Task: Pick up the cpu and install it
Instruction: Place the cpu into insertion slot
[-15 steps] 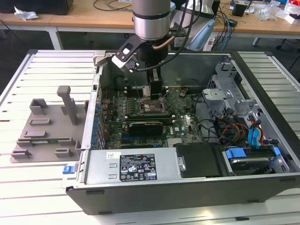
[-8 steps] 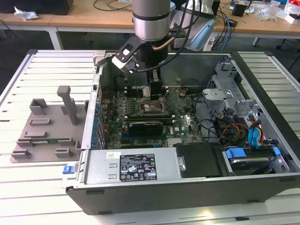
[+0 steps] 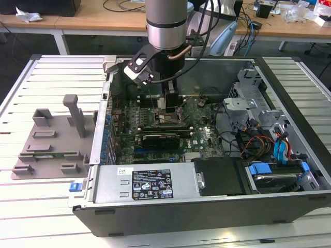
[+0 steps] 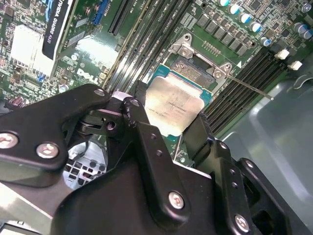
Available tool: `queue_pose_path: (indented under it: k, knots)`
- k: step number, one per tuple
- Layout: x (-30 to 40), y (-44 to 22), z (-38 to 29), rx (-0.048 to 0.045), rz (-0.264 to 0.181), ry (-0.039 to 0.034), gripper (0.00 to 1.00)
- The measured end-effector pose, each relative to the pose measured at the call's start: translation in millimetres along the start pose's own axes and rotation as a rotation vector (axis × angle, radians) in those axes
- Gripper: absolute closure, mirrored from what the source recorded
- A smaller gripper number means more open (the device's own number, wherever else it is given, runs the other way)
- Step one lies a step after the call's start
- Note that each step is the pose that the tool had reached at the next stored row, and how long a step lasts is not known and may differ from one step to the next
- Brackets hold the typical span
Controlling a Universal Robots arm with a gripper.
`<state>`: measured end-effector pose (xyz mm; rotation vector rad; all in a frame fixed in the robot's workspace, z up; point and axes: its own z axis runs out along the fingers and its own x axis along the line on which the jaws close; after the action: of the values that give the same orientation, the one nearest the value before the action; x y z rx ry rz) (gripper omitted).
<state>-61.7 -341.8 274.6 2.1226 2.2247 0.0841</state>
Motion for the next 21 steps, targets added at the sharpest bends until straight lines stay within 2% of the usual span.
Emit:
queue_pose_path:
  k: [13,21]
  knots:
    - [0.4,-0.6,7.1,0.0,0.0,0.0003,0.45]
    - [1.7,-0.7,8.8,0.0,0.0,0.0003,0.45]
